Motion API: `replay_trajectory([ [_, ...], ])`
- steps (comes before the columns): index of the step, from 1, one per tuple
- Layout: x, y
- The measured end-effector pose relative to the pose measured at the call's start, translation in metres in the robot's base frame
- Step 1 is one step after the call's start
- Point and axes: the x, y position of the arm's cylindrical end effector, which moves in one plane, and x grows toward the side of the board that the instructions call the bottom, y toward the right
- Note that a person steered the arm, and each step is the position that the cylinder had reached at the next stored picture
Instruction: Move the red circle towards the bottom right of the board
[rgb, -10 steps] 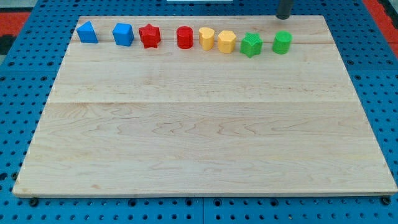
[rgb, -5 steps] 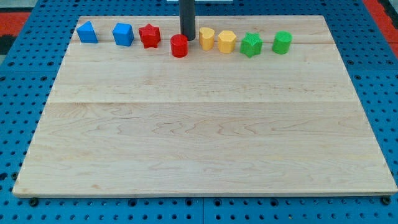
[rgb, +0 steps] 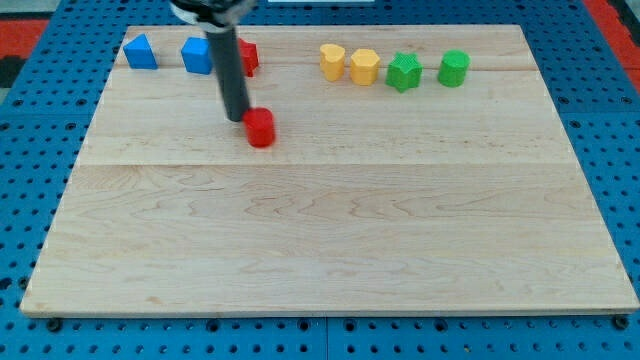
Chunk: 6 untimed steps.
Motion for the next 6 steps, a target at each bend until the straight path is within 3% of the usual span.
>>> replay_trajectory([
  [2, 0.032, 0.025],
  [3, 0.059, 0.065],
  [4, 0.122, 0.136],
  [5, 0.155, 0.190],
  [6, 0.124, 0.136],
])
